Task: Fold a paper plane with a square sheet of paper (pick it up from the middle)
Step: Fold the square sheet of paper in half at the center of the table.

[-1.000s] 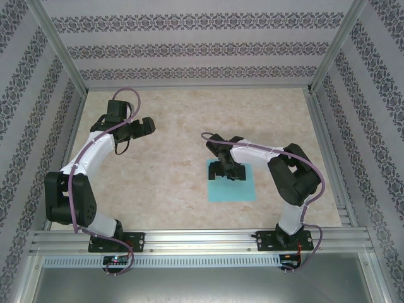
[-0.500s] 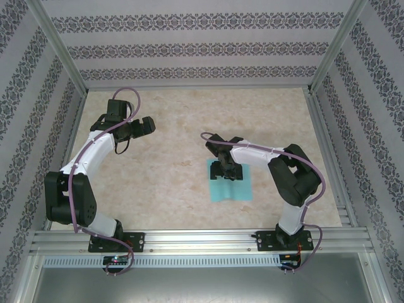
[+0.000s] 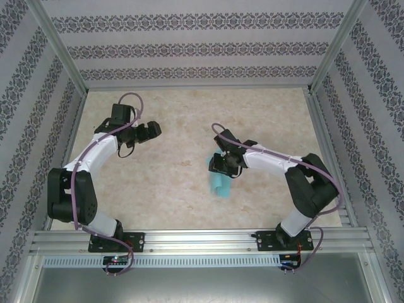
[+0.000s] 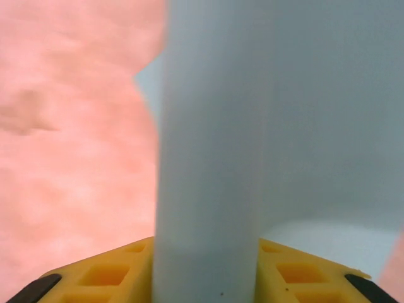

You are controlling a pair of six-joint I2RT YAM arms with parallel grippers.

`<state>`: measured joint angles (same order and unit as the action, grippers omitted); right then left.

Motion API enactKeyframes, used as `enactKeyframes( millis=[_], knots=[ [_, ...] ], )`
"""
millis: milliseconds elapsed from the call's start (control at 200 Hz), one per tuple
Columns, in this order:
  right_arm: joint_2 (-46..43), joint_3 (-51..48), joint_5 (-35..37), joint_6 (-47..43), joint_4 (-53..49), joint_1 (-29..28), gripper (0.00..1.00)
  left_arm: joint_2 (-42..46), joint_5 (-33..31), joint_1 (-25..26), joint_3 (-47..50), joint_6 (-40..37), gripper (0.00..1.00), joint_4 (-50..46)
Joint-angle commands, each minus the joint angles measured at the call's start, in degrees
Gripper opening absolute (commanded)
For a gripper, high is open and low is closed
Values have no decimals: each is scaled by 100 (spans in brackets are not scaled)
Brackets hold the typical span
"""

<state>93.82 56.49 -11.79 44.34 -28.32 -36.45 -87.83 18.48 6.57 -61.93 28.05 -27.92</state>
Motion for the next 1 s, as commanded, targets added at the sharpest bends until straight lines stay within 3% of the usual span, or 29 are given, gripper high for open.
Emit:
enactKeyframes(
  millis=[0, 135, 405, 550, 824, 994],
  knots=[
    [-416, -163, -1002, 330, 1490, 51, 38, -100, 416, 244, 238, 326, 95, 444],
    [-380, -413, -1566, 603, 2398, 157, 32, -243, 435, 529, 330, 474, 94, 635],
    [105, -632, -1293, 470, 2418, 338, 33, -534, 587, 965, 391, 749, 91, 1093],
    [342, -533, -726, 156, 1843, 407, 38, -713, 620, 1273, 395, 869, 86, 1280],
    [315, -384, 215, -300, 1206, 387, 58, -849, 699, 1715, 545, 1162, 78, 1727],
    [300, -324, 561, -250, 1008, 368, 60, -958, 976, 1872, 654, 1384, 64, 2044]
  ],
)
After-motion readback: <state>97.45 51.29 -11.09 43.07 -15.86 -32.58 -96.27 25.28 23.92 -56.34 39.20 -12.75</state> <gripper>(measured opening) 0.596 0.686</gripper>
